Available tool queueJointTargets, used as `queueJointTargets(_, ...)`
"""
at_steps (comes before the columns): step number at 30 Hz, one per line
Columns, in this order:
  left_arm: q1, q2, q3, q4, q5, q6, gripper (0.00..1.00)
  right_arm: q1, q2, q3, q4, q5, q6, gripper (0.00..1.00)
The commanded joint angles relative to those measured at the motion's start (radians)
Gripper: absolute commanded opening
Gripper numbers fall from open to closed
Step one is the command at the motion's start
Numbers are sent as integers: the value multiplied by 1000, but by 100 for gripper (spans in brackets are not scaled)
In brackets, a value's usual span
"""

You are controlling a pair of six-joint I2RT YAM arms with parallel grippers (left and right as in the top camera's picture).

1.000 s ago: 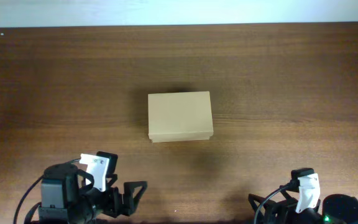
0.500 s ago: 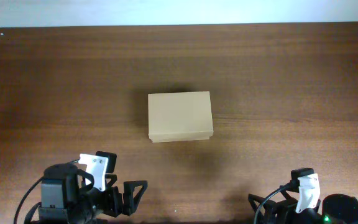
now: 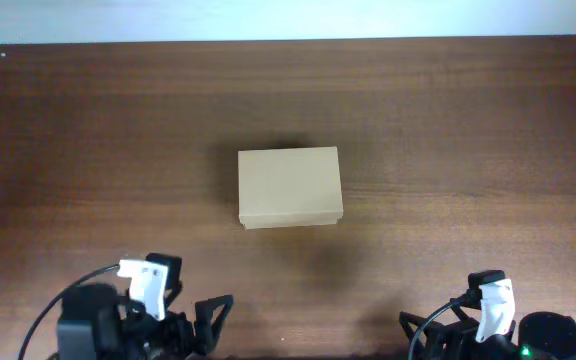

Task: Pack container

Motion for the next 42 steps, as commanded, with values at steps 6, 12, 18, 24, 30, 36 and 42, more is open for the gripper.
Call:
queueJointTargets(6, -4, -188, -71, 322, -224, 240, 99, 6, -8, -5, 2, -9, -3, 99)
queueJointTargets(12, -4, -254, -249, 383, -235, 538, 99, 6, -8, -5, 2, -9, -3, 99)
queueJointTargets(18, -4, -331, -462, 521, -250, 501, 99, 6, -8, -5, 2, -9, -3, 99)
queueJointTargets(24, -4, -397, -586, 549, -249, 408, 99, 6, -8, -5, 2, -9, -3, 99)
queueJointTargets(30, -4, -397, -667, 548, -261, 323, 99, 6, -8, -5, 2, -9, -3, 99)
queueJointTargets(36, -4, -397, -665, 552, -258, 323, 99, 6, -8, -5, 2, -9, -3, 99)
queueJointTargets(42, -4, -397, -665, 552, -258, 323, 99, 6, -8, -5, 2, -9, -3, 99)
